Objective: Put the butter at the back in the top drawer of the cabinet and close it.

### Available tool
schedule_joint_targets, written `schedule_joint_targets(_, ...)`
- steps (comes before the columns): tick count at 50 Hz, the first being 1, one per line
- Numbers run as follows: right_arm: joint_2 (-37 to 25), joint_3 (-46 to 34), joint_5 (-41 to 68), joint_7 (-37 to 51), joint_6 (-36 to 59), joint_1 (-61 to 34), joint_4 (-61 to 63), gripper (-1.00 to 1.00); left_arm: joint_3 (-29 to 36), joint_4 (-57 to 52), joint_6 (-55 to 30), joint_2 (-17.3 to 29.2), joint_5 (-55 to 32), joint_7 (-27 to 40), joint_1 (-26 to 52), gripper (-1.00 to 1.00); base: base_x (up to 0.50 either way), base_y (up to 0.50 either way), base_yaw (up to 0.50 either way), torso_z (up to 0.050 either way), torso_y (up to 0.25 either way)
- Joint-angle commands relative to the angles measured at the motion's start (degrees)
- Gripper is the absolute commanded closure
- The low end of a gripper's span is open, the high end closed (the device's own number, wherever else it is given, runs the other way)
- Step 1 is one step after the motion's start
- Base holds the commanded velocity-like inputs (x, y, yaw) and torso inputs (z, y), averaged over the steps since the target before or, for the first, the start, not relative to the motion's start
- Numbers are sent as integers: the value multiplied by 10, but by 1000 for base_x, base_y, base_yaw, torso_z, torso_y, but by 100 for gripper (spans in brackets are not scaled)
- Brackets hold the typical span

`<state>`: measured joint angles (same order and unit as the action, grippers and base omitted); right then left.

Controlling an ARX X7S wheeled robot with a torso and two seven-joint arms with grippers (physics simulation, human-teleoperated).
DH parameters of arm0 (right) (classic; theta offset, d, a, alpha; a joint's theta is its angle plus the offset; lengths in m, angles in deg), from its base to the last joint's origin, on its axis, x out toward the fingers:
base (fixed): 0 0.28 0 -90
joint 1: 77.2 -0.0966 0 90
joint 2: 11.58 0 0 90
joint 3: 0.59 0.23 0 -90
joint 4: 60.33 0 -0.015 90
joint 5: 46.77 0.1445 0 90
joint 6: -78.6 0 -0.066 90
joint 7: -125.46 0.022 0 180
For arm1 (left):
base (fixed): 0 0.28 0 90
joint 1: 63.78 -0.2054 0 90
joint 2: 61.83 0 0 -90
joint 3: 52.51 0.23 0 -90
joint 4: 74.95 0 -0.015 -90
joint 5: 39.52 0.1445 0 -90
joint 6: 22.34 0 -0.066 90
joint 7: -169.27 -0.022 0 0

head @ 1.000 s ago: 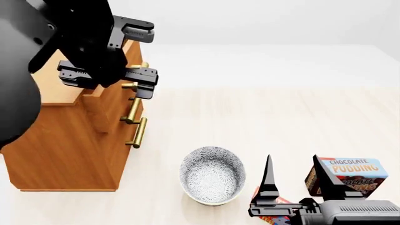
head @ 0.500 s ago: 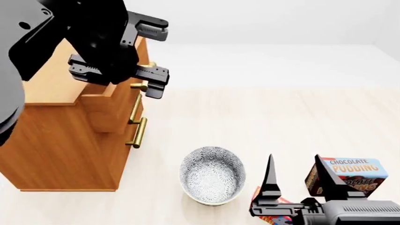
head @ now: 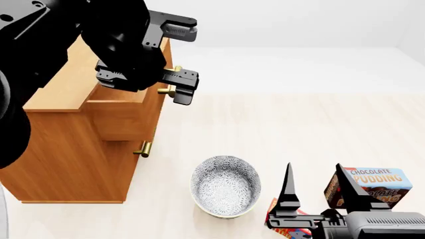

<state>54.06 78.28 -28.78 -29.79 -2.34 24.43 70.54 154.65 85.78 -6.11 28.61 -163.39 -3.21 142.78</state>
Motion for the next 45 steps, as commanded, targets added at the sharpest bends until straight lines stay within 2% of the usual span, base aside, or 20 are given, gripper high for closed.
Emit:
schedule_joint_targets(1,-3,1,2,2,-1,1,2,-100,-75,-24,3,-3,-15,8,-1,-100,0,0,0,0,0)
schedule_joint_targets(25,-9,11,17,4,-8,7,7,-100,-200,-77,-3,-4,10,105,-22,-100,0,0,0,0,0)
schedule_joint_targets(45,-13,16,28,6,-7,4,7,-100,-227,-115,18,-4,-24,116,-11,-100,0,0,0,0,0)
